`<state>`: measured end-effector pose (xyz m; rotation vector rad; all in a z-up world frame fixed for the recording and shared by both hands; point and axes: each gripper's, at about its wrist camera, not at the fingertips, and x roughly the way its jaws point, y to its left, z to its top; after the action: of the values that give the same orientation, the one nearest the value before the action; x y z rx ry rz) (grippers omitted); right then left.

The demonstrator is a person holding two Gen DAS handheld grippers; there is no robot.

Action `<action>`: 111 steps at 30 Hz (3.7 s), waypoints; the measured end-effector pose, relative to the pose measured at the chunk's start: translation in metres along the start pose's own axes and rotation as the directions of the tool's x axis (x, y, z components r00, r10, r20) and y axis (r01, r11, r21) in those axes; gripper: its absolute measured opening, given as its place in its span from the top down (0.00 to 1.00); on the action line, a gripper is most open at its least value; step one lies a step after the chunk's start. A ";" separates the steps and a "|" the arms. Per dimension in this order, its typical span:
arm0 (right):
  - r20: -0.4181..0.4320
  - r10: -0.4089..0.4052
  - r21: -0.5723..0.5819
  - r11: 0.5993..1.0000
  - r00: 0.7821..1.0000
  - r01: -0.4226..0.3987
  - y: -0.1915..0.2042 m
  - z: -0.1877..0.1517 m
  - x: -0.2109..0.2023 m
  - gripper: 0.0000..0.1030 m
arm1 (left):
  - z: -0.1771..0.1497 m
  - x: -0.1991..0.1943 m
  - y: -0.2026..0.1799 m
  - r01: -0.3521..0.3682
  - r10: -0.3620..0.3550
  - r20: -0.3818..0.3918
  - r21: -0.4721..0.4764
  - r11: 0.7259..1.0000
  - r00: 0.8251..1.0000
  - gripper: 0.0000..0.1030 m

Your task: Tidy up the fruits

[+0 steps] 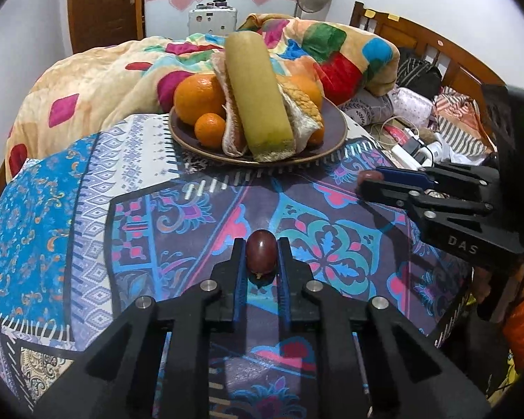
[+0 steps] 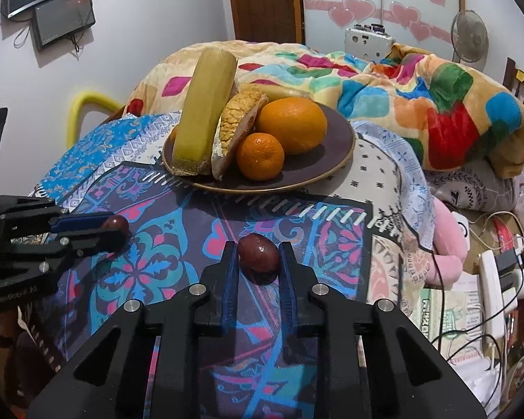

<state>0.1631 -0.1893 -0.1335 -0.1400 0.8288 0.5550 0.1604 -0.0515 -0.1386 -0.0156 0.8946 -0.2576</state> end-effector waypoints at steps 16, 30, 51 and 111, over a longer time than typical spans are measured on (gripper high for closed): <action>0.120 -0.027 0.010 1.000 0.992 0.026 -0.009 0.031 -0.022 0.79 | 0.044 -0.022 0.022 -0.062 0.062 0.110 -0.006 0.998 0.992 0.84; 0.067 -0.044 0.000 0.999 0.997 0.045 -0.024 0.052 0.019 0.79 | 0.079 0.018 0.042 -0.072 0.072 0.088 -0.002 0.997 0.994 0.84; 0.001 -0.043 -0.011 0.999 0.999 0.043 -0.027 0.057 0.039 0.78 | 0.087 0.043 0.060 -0.066 0.070 0.062 -0.065 0.996 0.996 0.75; 0.682 -0.151 0.058 0.987 0.715 0.152 0.130 -0.008 -0.255 0.00 | -0.058 -0.314 -0.046 -0.185 0.189 0.707 -0.083 0.979 0.682 0.00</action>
<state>-0.0482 -0.1866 0.0600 0.0050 0.0794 0.4023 -0.0819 -0.0192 0.0718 -0.0262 0.1037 -0.0379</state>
